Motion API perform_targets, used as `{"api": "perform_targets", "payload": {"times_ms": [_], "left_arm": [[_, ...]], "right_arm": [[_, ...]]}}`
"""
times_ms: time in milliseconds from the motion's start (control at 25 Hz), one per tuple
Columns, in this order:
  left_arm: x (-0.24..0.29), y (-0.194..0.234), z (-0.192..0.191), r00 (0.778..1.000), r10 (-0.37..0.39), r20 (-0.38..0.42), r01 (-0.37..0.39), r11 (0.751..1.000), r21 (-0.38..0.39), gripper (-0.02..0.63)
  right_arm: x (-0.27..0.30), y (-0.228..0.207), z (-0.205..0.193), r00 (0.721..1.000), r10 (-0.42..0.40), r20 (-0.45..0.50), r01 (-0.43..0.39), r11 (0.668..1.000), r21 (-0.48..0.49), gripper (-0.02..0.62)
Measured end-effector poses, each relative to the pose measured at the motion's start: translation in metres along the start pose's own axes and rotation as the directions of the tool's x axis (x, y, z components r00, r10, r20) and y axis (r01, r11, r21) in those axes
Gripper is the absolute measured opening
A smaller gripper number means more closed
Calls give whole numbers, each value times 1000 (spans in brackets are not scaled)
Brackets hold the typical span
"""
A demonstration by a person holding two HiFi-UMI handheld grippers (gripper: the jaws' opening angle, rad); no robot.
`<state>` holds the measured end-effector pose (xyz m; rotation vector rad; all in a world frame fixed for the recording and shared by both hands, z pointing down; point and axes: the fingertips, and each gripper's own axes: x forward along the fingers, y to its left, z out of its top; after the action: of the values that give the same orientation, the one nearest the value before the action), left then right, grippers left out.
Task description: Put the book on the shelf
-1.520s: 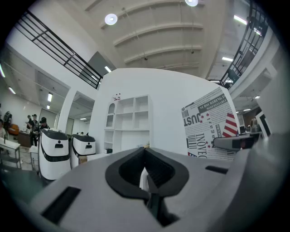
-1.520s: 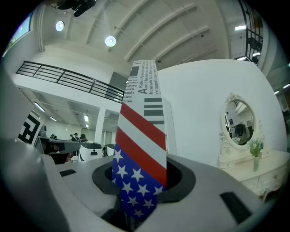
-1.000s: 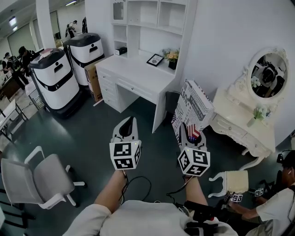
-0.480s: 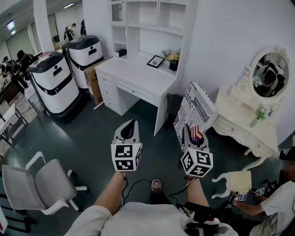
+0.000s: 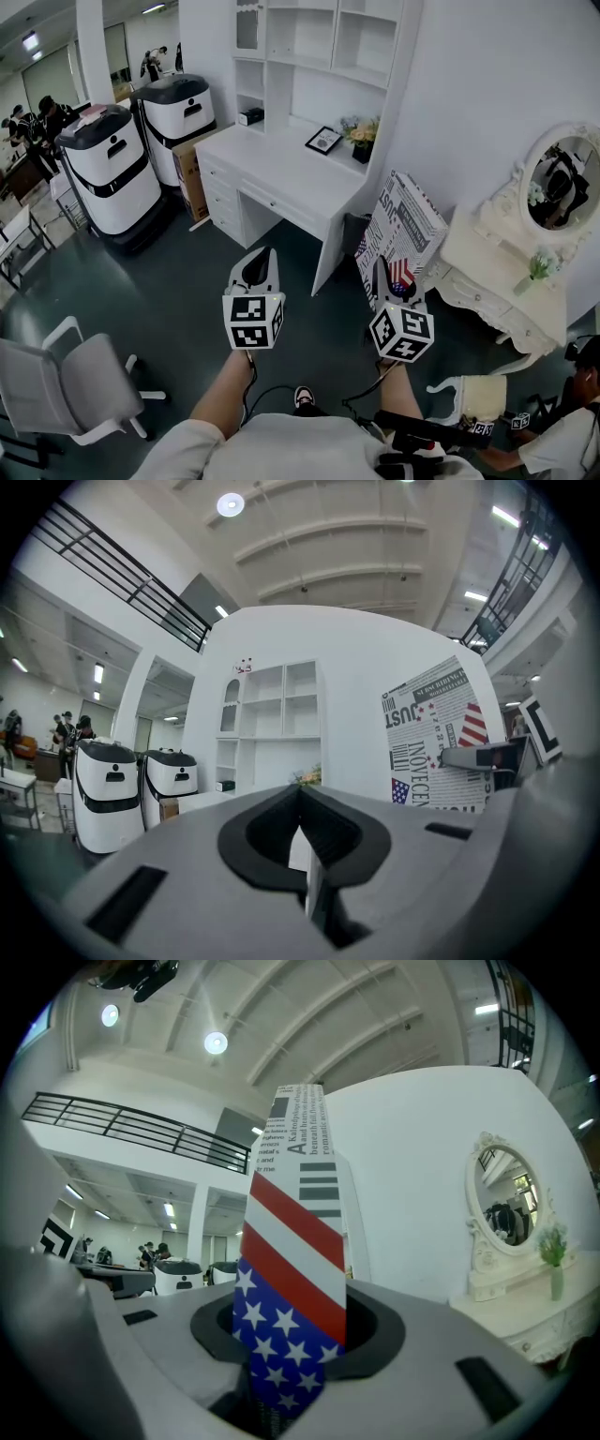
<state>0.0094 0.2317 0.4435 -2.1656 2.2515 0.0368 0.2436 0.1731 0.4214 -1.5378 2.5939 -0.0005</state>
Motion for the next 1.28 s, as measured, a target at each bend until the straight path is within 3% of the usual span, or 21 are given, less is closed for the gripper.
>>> {"api": "perform_targets", "payload": {"times_ms": [760, 1280], "left_arm": [[157, 15, -7, 997, 77, -26, -77, 997, -8, 8], [196, 27, -8, 993, 114, -40, -114, 993, 15, 8]], "right_arm": [[159, -69, -15, 998, 56, -24, -56, 998, 15, 172], [204, -82, -29, 996, 78, -40, -76, 996, 45, 172]]}}
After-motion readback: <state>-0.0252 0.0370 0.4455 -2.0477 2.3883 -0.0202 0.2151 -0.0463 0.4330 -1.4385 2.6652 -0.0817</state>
